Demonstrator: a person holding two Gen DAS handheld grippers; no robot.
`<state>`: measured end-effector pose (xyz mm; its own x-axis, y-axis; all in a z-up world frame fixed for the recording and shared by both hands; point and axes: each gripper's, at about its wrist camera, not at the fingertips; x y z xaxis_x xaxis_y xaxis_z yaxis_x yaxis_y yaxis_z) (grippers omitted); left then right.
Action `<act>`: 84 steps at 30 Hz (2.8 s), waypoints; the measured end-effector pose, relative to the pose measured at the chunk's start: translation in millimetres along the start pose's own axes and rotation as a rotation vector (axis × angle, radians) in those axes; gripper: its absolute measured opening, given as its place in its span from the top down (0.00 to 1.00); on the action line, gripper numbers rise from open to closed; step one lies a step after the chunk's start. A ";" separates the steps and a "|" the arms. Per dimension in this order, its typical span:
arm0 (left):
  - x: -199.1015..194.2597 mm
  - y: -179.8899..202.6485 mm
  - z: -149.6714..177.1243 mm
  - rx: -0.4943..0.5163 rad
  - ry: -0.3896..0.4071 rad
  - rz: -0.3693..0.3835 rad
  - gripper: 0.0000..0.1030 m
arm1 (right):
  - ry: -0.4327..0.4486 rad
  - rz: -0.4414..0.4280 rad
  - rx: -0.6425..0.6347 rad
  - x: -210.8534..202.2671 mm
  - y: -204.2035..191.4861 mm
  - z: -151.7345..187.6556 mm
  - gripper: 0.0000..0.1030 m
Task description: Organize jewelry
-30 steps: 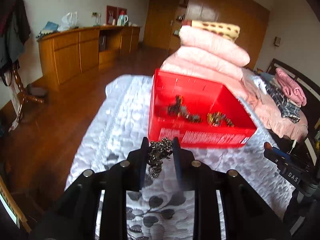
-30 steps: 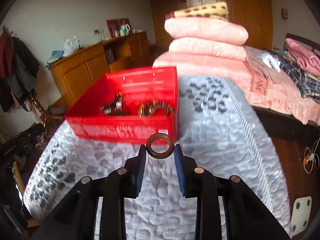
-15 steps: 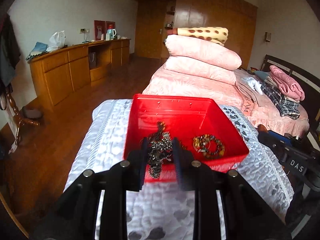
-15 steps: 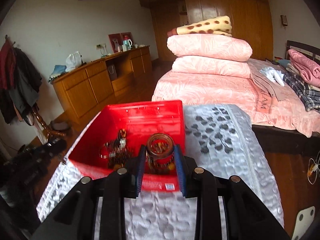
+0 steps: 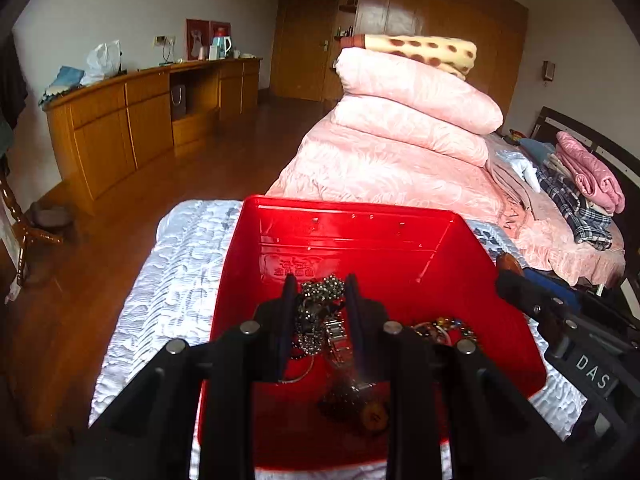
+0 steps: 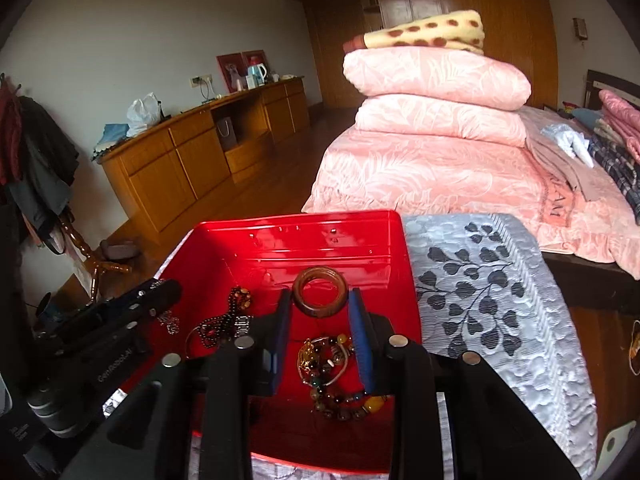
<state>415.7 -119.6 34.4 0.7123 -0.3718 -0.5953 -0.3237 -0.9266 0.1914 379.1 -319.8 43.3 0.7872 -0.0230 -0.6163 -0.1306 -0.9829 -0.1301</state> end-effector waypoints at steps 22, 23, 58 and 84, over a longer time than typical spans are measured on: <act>-10.5 -9.1 9.4 -0.004 0.101 -0.055 0.15 | 0.051 0.086 0.095 1.1 39.0 14.3 0.33; -12.8 -9.9 10.7 -0.004 0.100 -0.060 0.14 | 0.051 0.084 0.093 0.4 39.2 16.0 0.31; -171.0 11.0 104.1 0.086 0.212 -0.093 0.05 | 0.229 0.008 -0.029 -166.7 23.0 111.1 0.06; -246.6 34.3 130.8 0.133 0.382 -0.093 0.05 | 0.409 0.020 -0.077 -240.6 13.7 134.9 0.06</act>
<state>147.5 -52.3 85.6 0.9142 -0.3042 -0.2677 -0.3070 -0.9512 0.0325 106.7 -303.1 85.1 0.9616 -0.0975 -0.2565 -0.1149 -0.9919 -0.0538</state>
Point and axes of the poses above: each gripper's, at about its wrist camera, not at the fingertips, and x roughly the way its jaws point, y to its right, z to its underside, and after that the axes turned 6 degrees about z, right-handed
